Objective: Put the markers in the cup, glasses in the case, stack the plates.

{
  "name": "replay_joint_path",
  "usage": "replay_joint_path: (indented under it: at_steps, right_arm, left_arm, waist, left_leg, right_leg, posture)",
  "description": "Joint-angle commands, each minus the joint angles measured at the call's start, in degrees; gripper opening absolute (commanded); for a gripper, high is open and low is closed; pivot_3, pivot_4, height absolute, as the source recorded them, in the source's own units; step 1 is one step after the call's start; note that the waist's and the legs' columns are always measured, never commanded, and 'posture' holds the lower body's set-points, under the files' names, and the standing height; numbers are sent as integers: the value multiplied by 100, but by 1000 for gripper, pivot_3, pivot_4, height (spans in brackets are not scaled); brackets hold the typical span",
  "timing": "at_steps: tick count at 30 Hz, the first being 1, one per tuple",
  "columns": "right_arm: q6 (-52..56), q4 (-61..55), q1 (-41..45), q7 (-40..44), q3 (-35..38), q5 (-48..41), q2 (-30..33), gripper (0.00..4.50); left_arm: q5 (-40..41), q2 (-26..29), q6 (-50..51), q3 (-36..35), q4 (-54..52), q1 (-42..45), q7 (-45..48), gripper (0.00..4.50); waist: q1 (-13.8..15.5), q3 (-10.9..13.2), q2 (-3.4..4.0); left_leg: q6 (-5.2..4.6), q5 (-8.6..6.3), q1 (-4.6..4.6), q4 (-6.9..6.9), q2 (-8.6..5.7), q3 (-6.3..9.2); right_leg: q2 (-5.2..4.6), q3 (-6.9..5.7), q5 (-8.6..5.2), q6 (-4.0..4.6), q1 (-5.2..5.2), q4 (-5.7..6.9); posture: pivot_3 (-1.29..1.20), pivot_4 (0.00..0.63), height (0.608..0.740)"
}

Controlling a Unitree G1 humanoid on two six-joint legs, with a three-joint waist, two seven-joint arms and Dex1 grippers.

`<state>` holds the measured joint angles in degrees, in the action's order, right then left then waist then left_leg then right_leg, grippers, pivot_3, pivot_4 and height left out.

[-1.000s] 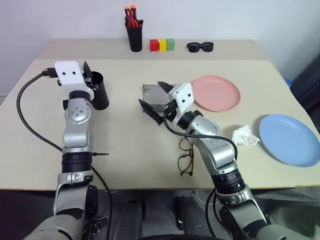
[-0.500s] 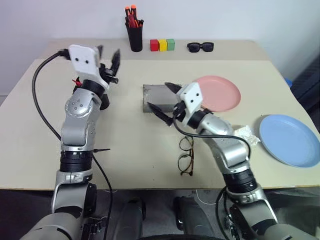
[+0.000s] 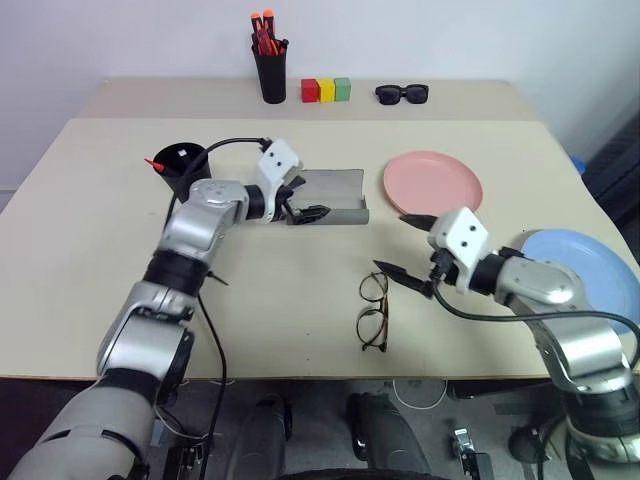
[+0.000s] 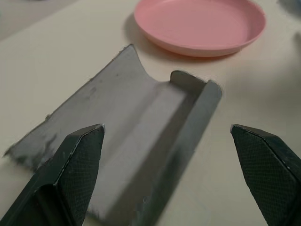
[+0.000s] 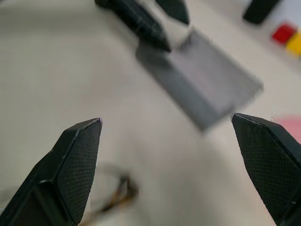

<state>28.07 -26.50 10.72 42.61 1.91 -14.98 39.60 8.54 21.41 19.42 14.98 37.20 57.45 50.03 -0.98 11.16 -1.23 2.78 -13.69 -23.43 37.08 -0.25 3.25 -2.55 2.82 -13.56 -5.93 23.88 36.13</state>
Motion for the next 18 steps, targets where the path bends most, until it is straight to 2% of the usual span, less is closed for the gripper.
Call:
replay_joint_path:
  at_steps: [1, 5, 6, 8, 14, 18]
  right_arm:
    - [64, -481, -238, -164, 453, -82, 99, 4500]
    - [186, -789, -604, -351, 711, -61, 81, 4500]
    - [222, -857, -675, -404, 757, -50, 71, 4500]
    - [296, -981, -785, -484, 823, -53, 62, 4500]
    - [696, -1238, -629, -621, 752, -110, 121, 4500]
    - [967, -1320, -435, -623, 679, -219, 153, 4500]
  left_arm:
    - [-392, -164, -719, 162, 1002, 452, 490, 4409]
    - [-883, -273, -1451, 374, 1880, 743, 817, 4409]
    - [-972, -295, -1583, 376, 2051, 804, 809, 3898]
    - [-1071, -336, -1760, 336, 2292, 890, 811, 3173]
    - [-1100, -333, -2377, 145, 2349, 838, 1059, 65]
    - [-928, -47, -2628, 82, 1539, 454, 1767, 22]
  waist:
    - [-12, 0, 0]
    - [10, 1, 0]
    - [10, 1, -1]
    - [22, 1, -1]
    - [23, 1, -2]
    - [5, 2, -1]
  left_leg:
    - [-1, 0, 0, 0, 1, 0]
    - [-2, -1, -1, -2, 1, 2]
    - [-2, -1, -2, -1, 1, 2]
    - [-2, -1, -4, 2, 0, 2]
    - [-2, -1, -5, 4, 0, 3]
    - [-2, -1, -5, 3, 1, 3]
  right_leg:
    - [1, 0, 0, 0, 2, 0]
    - [1, 0, -1, -2, 2, 1]
    - [1, 0, -1, -2, 2, 1]
    - [0, 1, -1, -2, 2, 1]
    - [-1, 0, -1, -3, 2, 1]
    - [-1, 1, -1, -3, 3, 3]
  posture:
    - [0, 150, 740]
    - [0, 150, 740]
    - [0, 150, 740]
    - [0, 150, 740]
    - [0, 150, 740]
    - [0, 150, 740]
